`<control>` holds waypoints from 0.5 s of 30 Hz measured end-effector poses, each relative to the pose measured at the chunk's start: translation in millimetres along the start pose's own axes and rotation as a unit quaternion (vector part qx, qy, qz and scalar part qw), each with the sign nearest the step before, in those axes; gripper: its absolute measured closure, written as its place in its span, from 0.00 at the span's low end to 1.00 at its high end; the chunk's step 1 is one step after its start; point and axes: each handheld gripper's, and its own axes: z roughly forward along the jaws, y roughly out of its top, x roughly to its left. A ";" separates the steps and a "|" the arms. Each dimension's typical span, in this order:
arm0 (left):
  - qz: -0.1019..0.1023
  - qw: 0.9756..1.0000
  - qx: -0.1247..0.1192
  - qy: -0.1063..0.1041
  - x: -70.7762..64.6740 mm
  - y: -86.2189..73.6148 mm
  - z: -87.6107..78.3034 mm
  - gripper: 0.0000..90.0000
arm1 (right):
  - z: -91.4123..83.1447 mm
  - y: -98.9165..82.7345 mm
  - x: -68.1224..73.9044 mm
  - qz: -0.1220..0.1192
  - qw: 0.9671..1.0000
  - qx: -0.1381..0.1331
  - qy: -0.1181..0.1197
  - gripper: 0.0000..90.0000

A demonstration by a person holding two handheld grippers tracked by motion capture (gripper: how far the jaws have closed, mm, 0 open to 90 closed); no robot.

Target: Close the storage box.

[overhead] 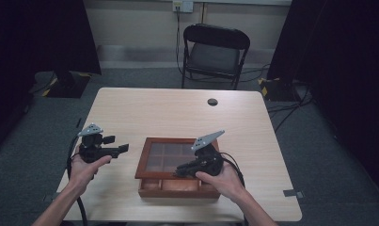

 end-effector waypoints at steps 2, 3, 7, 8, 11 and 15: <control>0.002 1.000 -0.001 -0.001 0.1 -0.3 0.8 0.24 | 2.3 -4.4 1.7 -0.004 1.000 0.000 -0.006 0.91; 0.004 1.000 0.000 0.000 0.3 -0.2 0.9 0.24 | 3.2 -5.7 2.8 -0.004 1.000 0.002 -0.008 0.91; 0.000 1.000 0.000 0.002 1.6 -1.0 1.8 0.24 | 11.6 -14.3 0.0 0.001 1.000 0.012 0.002 0.91; -0.001 1.000 0.001 0.002 1.9 -1.4 2.0 0.24 | 13.5 -16.4 -0.3 0.004 1.000 0.012 0.003 0.91; 0.000 1.000 0.003 0.004 2.6 -1.8 2.1 0.24 | 19.5 -21.1 2.6 -0.006 1.000 0.027 -0.011 0.91; 0.000 1.000 0.006 0.000 1.4 -2.8 3.8 0.24 | 23.3 -24.2 -1.8 -0.001 0.999 0.033 0.003 0.91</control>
